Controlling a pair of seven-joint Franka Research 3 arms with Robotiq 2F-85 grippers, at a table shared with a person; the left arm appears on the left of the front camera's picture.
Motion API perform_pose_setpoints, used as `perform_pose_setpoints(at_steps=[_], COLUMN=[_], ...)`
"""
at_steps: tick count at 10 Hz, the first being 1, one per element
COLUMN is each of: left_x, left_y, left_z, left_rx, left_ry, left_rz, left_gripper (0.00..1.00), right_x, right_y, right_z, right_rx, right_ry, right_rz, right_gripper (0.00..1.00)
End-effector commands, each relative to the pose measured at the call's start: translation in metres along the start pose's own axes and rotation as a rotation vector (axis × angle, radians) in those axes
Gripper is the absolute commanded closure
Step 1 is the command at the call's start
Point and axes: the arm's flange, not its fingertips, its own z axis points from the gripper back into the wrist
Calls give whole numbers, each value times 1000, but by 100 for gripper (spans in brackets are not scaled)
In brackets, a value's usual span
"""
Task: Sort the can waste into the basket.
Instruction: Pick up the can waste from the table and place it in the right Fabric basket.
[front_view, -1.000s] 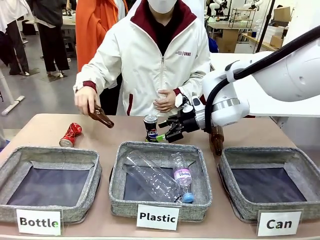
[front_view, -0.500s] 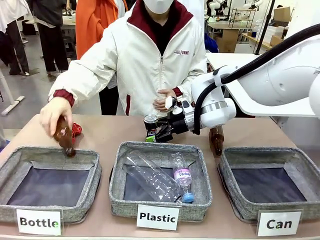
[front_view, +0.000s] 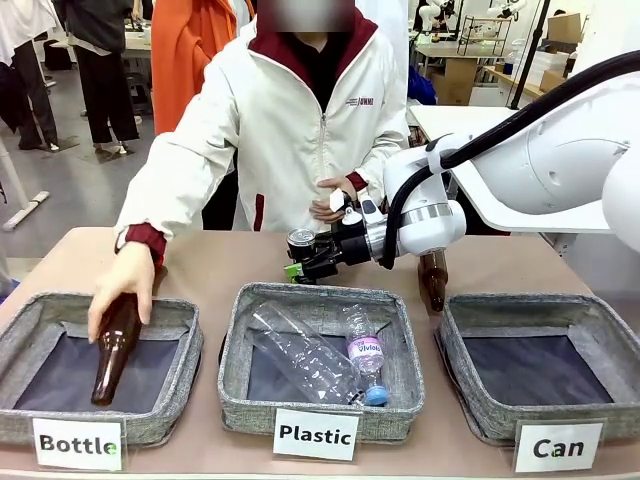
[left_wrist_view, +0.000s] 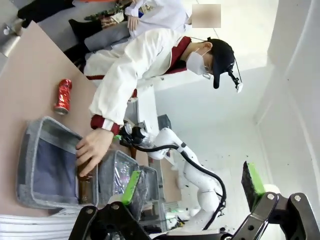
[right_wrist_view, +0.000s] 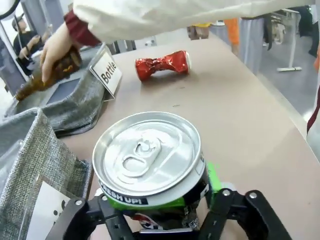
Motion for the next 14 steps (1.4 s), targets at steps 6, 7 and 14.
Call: perform_pose_setpoints(at_steps=[6, 7, 14], left_x=[-16, -21, -32], left_y=[15, 21, 142], left_z=[-32, -41, -159], left_rx=[16, 27, 306], left_ry=[78, 114, 479], left_rz=[46, 53, 236], left_gripper=[0, 0, 0], right_x=[19, 37, 139], right_y=[13, 32, 239], right_z=[27, 47, 209], right_rx=[-58, -106, -361], right_ry=[-49, -15, 775], right_rz=[29, 51, 122], right_gripper=[100, 100, 100])
